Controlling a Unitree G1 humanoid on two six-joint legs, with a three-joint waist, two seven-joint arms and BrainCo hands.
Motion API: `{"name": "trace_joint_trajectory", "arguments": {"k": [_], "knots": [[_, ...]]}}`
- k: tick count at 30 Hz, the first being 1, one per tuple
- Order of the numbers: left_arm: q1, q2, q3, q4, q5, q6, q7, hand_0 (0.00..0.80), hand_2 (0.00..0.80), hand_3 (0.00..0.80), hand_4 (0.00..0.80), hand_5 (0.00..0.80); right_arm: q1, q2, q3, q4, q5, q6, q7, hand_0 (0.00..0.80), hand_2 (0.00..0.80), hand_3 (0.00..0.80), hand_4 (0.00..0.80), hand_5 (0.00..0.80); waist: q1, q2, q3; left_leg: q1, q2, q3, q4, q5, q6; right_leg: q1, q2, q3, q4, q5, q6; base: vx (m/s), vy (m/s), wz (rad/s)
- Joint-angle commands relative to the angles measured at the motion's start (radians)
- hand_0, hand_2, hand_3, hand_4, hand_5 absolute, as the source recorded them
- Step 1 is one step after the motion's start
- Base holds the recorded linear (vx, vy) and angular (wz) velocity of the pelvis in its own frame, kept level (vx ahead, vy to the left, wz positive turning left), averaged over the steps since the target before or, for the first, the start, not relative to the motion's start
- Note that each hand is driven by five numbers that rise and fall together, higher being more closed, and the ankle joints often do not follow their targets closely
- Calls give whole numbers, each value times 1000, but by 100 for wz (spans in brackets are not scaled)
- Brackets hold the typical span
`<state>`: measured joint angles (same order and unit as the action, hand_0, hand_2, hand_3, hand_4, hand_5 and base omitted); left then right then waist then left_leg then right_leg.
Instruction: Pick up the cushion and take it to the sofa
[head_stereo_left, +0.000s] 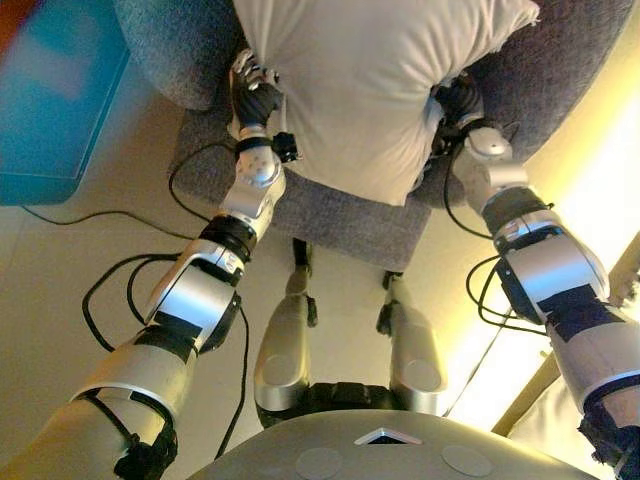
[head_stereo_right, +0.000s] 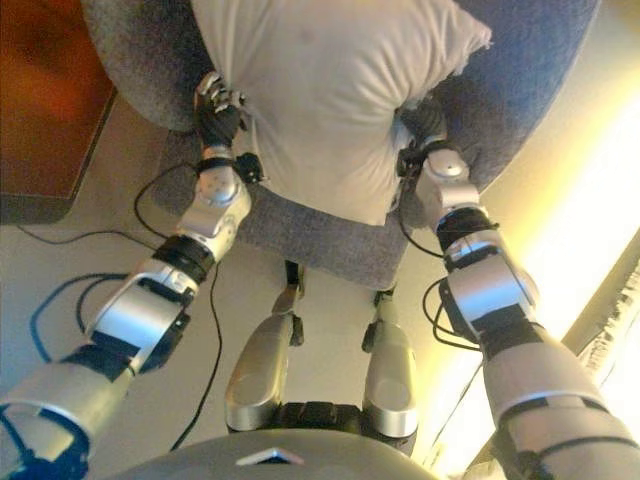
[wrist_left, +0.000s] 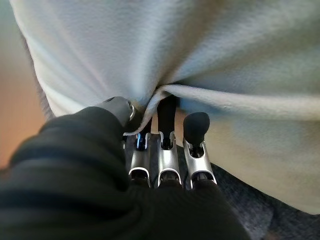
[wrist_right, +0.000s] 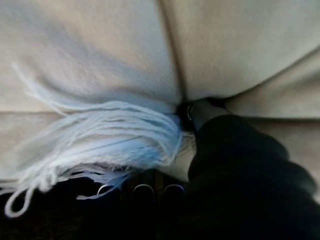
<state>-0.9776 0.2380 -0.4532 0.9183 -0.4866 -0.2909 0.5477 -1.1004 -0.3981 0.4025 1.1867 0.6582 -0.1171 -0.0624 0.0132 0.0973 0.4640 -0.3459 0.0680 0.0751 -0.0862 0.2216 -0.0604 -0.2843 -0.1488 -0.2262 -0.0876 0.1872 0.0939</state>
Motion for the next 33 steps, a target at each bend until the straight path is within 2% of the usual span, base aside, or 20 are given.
{"name": "trace_joint_trajectory", "arguments": {"k": [1,4,7,12,16,19,23,29,33], "knots": [[-186,-2,-67,71,-11,33,-15,0,0,0,0,0,-179,13,28,13,13,-5,11,0,0,0,0,0,-3,-35,20,-22,-34,30,127,-191,-18,-90,-120,71,103,-80,90,2,47,2],[-190,32,-69,112,-57,54,-35,0,0,0,0,0,-181,-27,28,12,19,-14,-39,0,0,0,0,0,-8,-29,30,-28,-37,34,129,-186,-21,-97,-122,71,105,-76,90,-2,40,1],[-147,98,-32,138,-138,71,-64,0,0,0,0,0,-143,-102,0,4,29,-33,-98,0,0,0,0,0,-8,-28,31,-18,-36,44,124,-187,-22,-89,-124,63,106,-83,91,0,0,0],[-71,250,50,233,-215,119,-149,0,0,0,0,0,-91,-253,-64,-26,109,-47,-82,0,0,0,0,0,-16,-38,26,-3,-22,66,130,-198,-31,-81,-126,49,112,-93,93,0,0,0],[-19,362,125,278,-247,137,-152,0,0,0,0,0,-33,-358,-121,-55,136,-66,-106,0,0,0,0,0,-25,-48,3,17,-13,84,128,-211,-32,-68,-122,38,112,-105,93,-14,-16,3],[21,428,160,285,-191,148,-152,0,0,0,0,0,21,-417,-157,-78,119,-42,-127,0,0,0,0,0,-25,-53,-23,44,-10,93,118,-217,-32,-48,-120,23,106,-112,90,-37,-45,8],[117,506,196,264,-143,146,-157,0,0,0,0,0,159,-480,-253,-91,132,-55,-112,0,0,0,0,0,-24,-61,-82,94,-9,103,101,-227,-32,2,-115,2,89,-123,89,-12,-52,7],[370,544,370,253,-133,117,-113,0,0,0,0,0,463,-474,-467,-119,76,-108,-145,0,0,0,0,0,-23,-75,-191,201,-5,108,80,-255,-35,118,-97,-19,56,-153,82,72,-47,-2],[633,483,473,222,-37,115,-92,0,0,0,0,0,769,-404,-630,-163,44,-97,-244,0,0,0,0,0,-33,-84,-265,283,9,104,64,-264,-31,201,-62,-12,43,-172,65,116,-67,0]]}}
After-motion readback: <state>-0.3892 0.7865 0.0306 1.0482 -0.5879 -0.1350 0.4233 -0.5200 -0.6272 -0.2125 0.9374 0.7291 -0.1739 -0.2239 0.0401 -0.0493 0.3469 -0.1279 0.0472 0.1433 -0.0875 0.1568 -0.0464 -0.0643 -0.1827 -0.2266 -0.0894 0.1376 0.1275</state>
